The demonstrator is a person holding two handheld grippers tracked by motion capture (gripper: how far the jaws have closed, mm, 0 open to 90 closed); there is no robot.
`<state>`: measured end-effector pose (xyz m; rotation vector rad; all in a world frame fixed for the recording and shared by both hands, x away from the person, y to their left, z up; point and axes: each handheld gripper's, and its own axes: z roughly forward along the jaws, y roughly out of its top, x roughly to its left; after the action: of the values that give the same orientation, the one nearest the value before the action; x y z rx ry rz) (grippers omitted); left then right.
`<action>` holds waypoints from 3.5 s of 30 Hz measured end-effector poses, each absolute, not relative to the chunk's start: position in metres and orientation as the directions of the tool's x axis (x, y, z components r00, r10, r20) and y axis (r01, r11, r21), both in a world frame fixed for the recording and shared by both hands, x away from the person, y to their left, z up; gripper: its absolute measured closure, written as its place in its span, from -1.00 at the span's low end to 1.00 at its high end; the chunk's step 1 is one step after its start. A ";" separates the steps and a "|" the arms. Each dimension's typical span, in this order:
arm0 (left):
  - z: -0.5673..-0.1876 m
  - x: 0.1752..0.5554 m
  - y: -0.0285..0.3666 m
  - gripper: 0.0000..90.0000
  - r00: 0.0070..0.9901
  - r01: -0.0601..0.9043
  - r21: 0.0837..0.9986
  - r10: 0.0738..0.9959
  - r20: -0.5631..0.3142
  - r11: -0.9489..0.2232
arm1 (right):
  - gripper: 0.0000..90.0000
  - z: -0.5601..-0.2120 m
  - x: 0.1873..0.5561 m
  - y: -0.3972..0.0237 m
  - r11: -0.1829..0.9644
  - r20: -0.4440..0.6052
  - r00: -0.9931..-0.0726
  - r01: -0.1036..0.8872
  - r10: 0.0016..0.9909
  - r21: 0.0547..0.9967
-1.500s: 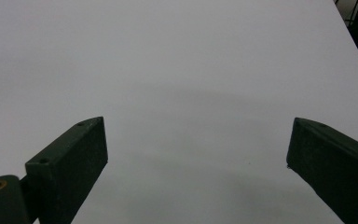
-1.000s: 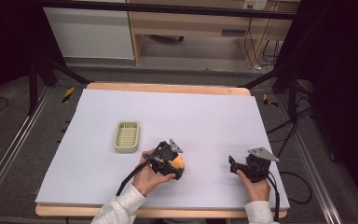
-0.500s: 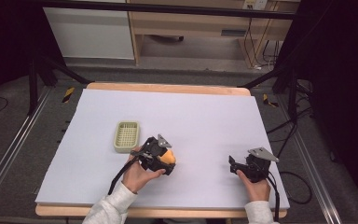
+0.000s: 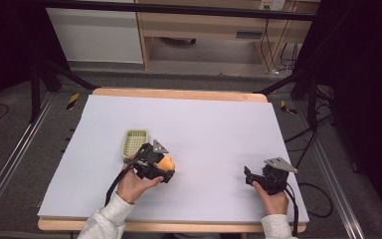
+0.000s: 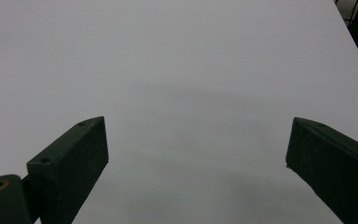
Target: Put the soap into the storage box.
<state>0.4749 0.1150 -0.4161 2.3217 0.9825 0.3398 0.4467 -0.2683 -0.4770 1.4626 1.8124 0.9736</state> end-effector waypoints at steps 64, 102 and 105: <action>-0.405 0.528 0.194 -0.41 0.503 0.678 0.631 0.864 -0.023 -0.377 | -0.87 -0.477 0.446 -0.267 0.126 -0.011 -0.212 0.536 0.977 0.835; -0.431 0.557 0.203 -0.41 0.463 0.728 0.576 0.886 -0.013 -0.372 | -0.87 -0.478 0.447 -0.267 0.124 -0.005 -0.217 0.541 0.976 0.832; -0.433 0.558 0.203 -0.41 0.467 0.729 0.570 0.884 -0.010 -0.379 | -0.87 -0.478 0.447 -0.267 0.124 -0.004 -0.217 0.542 0.976 0.832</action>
<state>0.5579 0.2030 -0.4327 2.2143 1.3394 0.4068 0.4472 -0.2666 -0.4784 1.4655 1.8311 0.9753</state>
